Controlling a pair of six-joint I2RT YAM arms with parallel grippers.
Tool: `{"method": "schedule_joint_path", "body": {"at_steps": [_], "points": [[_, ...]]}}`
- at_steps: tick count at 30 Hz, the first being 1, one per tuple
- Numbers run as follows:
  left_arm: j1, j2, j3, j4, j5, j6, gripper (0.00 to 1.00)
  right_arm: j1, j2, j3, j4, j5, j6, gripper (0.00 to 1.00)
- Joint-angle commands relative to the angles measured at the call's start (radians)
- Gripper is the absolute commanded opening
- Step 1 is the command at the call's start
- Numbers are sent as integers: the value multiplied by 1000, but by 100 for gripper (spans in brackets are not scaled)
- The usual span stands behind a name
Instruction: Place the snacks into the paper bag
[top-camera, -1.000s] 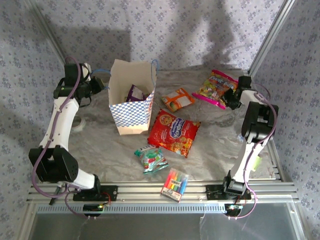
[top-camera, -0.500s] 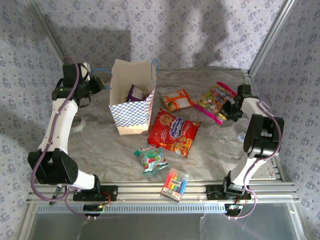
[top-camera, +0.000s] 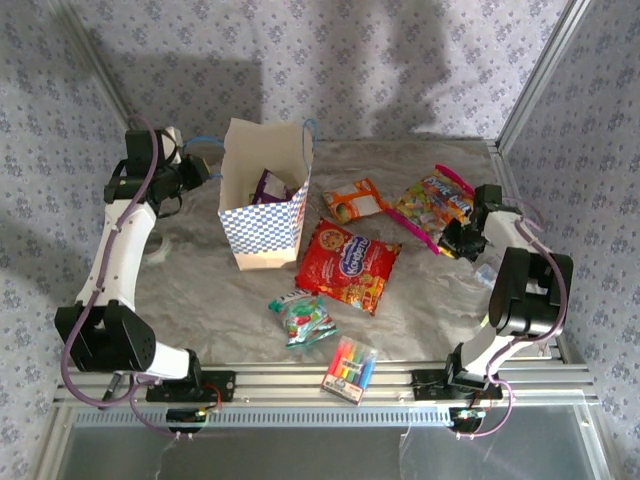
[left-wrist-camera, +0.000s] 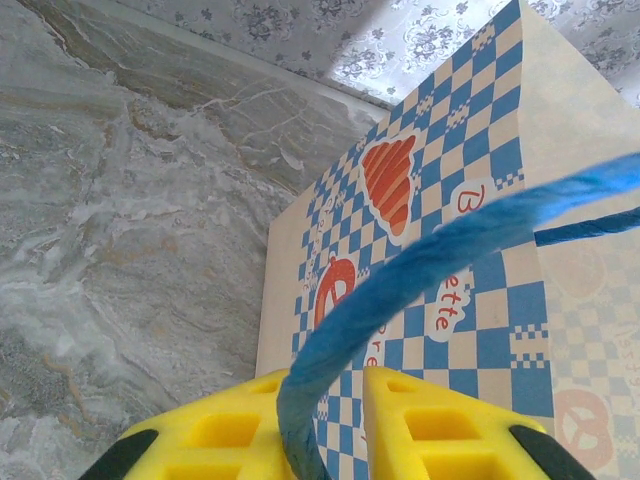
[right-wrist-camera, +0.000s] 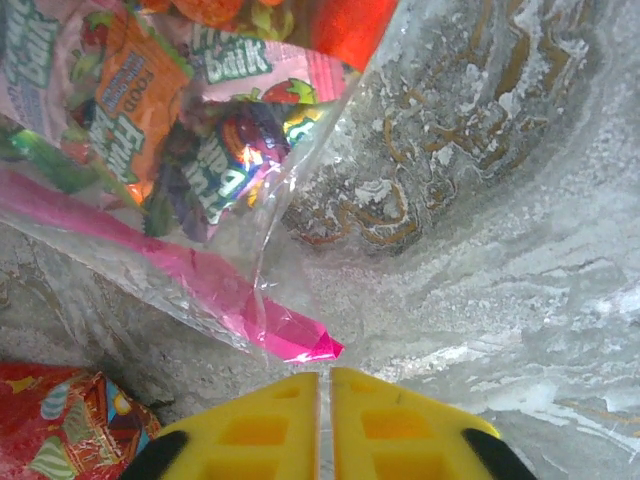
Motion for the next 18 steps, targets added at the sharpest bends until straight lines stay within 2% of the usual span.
{"method": "schedule_joint_path", "body": {"at_steps": [1,2,3,6,10,18], "points": [[-8,-34,6,12,16,-4,23,2,-61,-2,29,3,-10,27],[-8,-35,5,9,13,-1,23,-1,-71,-4,34,3,-7,37],[-8,-37,5,8,9,1,23,-4,-81,-5,72,4,-4,52],[-9,-36,3,7,7,4,23,-21,-95,-10,124,-8,-2,70],[-9,-30,5,7,6,4,23,-49,-88,-30,220,-27,20,78],[-8,-14,22,3,-1,6,23,-104,9,-35,370,-92,91,84]]}}
